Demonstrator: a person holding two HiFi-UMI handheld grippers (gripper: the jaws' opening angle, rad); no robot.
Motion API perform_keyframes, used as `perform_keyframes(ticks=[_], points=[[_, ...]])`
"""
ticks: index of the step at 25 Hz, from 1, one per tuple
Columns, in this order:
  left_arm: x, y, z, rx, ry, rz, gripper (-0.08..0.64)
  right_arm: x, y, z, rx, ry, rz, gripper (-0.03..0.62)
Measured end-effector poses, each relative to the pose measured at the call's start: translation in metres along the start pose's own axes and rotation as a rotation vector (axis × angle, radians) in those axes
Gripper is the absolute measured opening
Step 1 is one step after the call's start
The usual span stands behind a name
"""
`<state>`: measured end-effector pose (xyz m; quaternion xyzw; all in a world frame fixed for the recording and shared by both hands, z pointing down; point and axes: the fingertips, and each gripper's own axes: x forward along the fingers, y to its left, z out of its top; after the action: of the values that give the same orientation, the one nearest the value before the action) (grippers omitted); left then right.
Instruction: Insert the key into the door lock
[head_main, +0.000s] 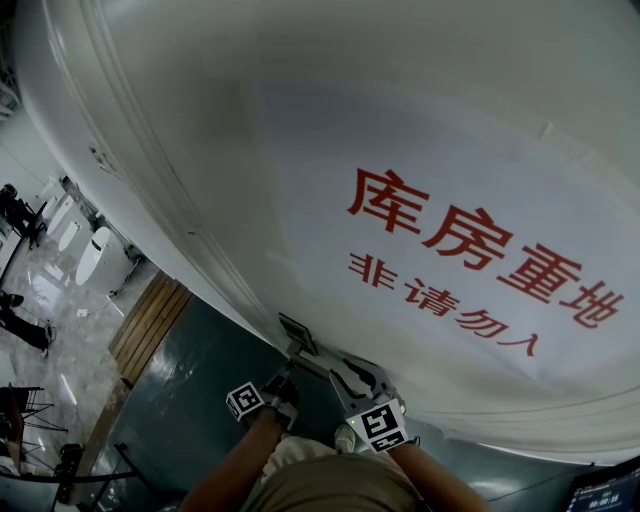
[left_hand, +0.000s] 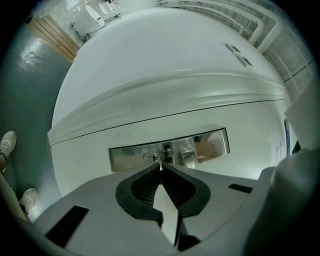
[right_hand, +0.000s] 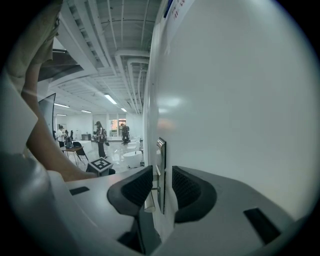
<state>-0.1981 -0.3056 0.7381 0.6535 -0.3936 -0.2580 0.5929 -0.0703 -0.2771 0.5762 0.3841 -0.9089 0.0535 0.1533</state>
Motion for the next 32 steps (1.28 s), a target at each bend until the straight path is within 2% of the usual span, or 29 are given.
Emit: perform_keyframes(ticks=[9, 32], points=[[0.0, 0.01, -0.001, -0.021, -0.017, 0.036, 0.031, -0.003, -0.005, -0.002, 0.002, 0.002, -0.005, 0.123], [0.002, 0.012, 0.003, -0.029, -0.031, 0.034, 0.031, -0.004, -0.005, -0.004, 0.003, 0.006, -0.008, 0.123]])
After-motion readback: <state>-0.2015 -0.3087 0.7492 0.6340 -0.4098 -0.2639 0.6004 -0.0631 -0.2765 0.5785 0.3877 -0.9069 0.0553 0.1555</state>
